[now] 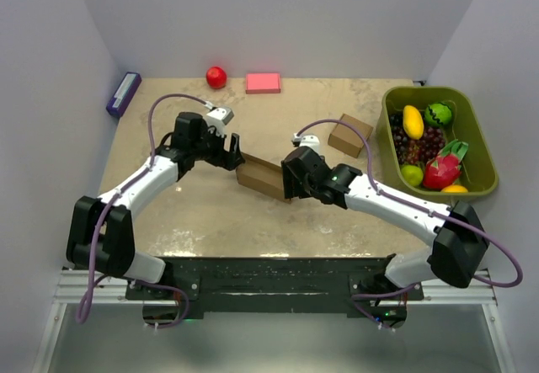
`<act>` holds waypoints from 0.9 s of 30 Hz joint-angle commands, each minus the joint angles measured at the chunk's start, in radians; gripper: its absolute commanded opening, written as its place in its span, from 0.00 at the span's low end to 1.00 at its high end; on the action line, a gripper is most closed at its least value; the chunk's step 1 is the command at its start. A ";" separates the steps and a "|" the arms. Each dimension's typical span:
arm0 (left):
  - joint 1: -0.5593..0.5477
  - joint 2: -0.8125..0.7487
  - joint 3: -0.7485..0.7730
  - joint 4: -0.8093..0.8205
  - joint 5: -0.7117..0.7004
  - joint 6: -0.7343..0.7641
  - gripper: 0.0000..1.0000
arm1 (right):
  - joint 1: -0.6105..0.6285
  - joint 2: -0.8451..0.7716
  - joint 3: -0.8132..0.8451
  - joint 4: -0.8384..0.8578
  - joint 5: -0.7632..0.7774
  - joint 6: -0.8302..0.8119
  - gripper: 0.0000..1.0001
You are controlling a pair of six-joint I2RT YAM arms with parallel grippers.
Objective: Fold the paper box
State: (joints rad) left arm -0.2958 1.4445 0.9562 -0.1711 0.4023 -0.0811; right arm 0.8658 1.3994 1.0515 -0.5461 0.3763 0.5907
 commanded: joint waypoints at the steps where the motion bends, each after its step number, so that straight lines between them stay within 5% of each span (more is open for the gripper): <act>1: -0.009 0.025 0.061 0.001 -0.008 0.029 0.80 | 0.002 -0.016 -0.013 0.003 0.073 0.058 0.66; 6: -0.012 0.048 0.075 -0.002 0.000 0.030 0.69 | 0.001 -0.008 -0.010 0.006 0.090 0.063 0.50; 17: -0.035 0.048 0.073 0.002 -0.005 0.024 0.14 | 0.001 0.001 0.004 0.026 0.095 0.063 0.04; 21: -0.048 0.034 0.065 0.007 -0.008 0.018 0.03 | 0.002 0.004 0.013 0.040 0.090 0.069 0.00; 27: -0.086 0.024 0.053 -0.002 -0.036 0.014 0.00 | 0.001 0.006 0.030 0.074 0.069 0.078 0.00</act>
State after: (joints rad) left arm -0.3511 1.4986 0.9916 -0.1802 0.3794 -0.0639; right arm 0.8654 1.4017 1.0393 -0.5301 0.4351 0.6437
